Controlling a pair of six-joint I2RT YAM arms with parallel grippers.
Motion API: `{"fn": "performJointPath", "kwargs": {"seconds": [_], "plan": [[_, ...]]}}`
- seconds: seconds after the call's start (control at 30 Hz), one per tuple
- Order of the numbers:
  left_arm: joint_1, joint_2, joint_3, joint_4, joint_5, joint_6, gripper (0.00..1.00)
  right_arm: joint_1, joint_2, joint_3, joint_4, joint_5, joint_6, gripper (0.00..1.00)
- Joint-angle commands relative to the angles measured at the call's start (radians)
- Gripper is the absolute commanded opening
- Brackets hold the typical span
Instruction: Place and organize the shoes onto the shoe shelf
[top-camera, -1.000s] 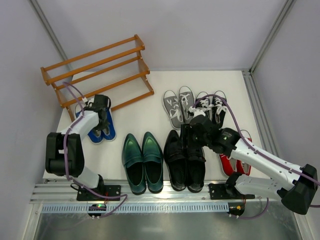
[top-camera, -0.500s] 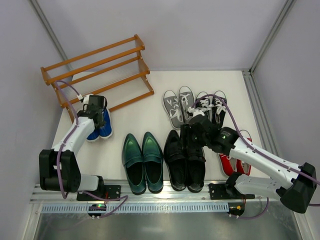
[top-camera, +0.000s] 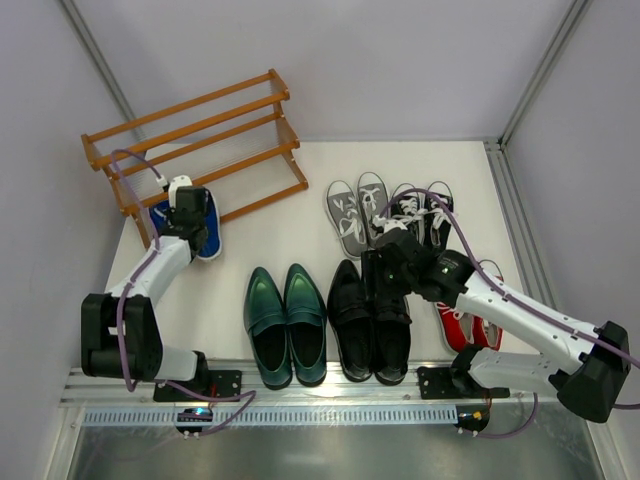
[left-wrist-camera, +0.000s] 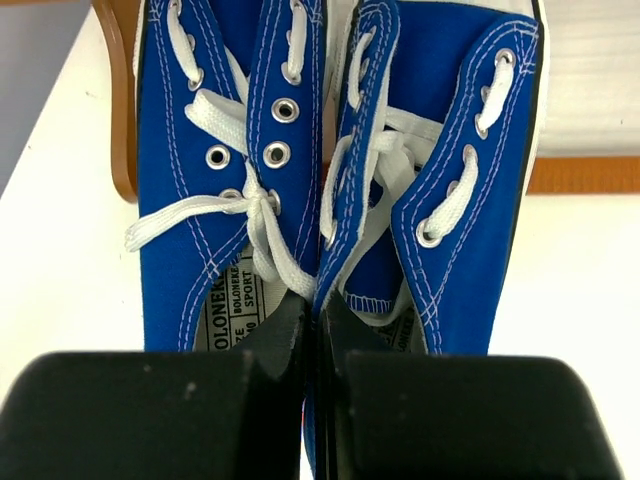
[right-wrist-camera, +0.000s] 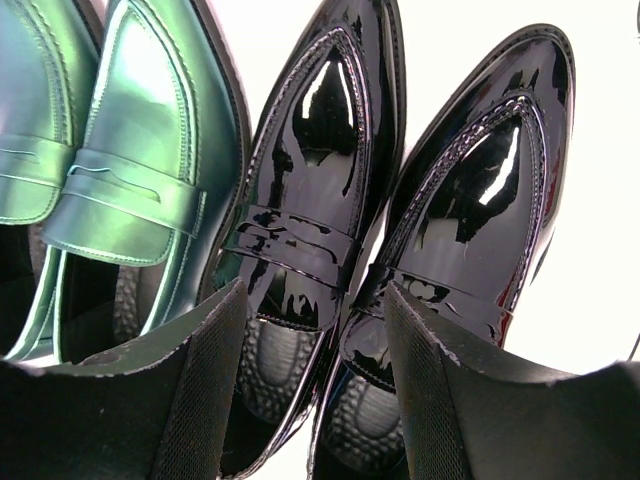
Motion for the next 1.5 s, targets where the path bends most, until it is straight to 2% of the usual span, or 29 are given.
{"fn": "performJointPath", "kwargs": {"seconds": [0.0, 0.33, 0.43, 0.5, 0.7, 1.03, 1.07, 1.1, 1.17, 1.2, 1.37, 1.4, 1.43, 1.47], "plan": [[0.024, -0.047, 0.013, 0.304, -0.081, 0.047, 0.00, 0.007, 0.023, 0.043, -0.010, 0.009, -0.016, 0.59], [0.075, 0.025, -0.025, 0.555, -0.050, 0.064, 0.00, 0.007, 0.066, 0.055, -0.012, -0.010, -0.004, 0.56], [0.075, 0.061, -0.005, 0.567, -0.060, 0.077, 0.00, 0.007, 0.078, 0.055, -0.010, -0.010, -0.005, 0.56], [0.117, 0.091, 0.002, 0.582, -0.046, 0.088, 0.00, 0.008, 0.091, 0.058, -0.012, -0.014, -0.005, 0.56], [0.156, 0.135, 0.007, 0.641, -0.032, 0.125, 0.00, 0.008, 0.114, 0.060, -0.001, -0.025, -0.010, 0.56], [0.168, 0.229, 0.039, 0.653, 0.043, 0.150, 0.01, 0.016, 0.117, 0.052, 0.016, -0.037, -0.014, 0.56], [0.170, 0.227, 0.041, 0.638, 0.052, 0.145, 0.05, 0.016, 0.115, 0.048, 0.019, -0.039, -0.016, 0.56], [0.168, 0.221, 0.042, 0.622, 0.058, 0.137, 0.26, 0.016, 0.114, 0.039, 0.023, -0.040, -0.017, 0.56], [0.170, 0.195, 0.039, 0.581, 0.074, 0.119, 0.50, 0.016, 0.102, 0.026, 0.036, -0.045, -0.016, 0.56], [0.167, 0.183, 0.038, 0.567, 0.080, 0.111, 0.66, 0.017, 0.098, 0.016, 0.042, -0.048, -0.014, 0.56], [0.164, 0.073, 0.039, 0.432, 0.104, 0.047, 0.86, 0.017, 0.083, -0.015, 0.083, -0.054, -0.008, 0.56], [0.157, 0.024, 0.044, 0.364, 0.120, 0.036, 0.87, 0.019, 0.080, -0.024, 0.088, -0.053, -0.007, 0.56], [0.151, -0.003, 0.045, 0.330, 0.159, 0.031, 0.95, 0.020, 0.075, -0.030, 0.098, -0.048, -0.005, 0.56], [0.142, -0.027, 0.054, 0.287, 0.175, 0.012, 0.96, 0.020, 0.066, -0.037, 0.106, -0.043, 0.002, 0.56]]}}
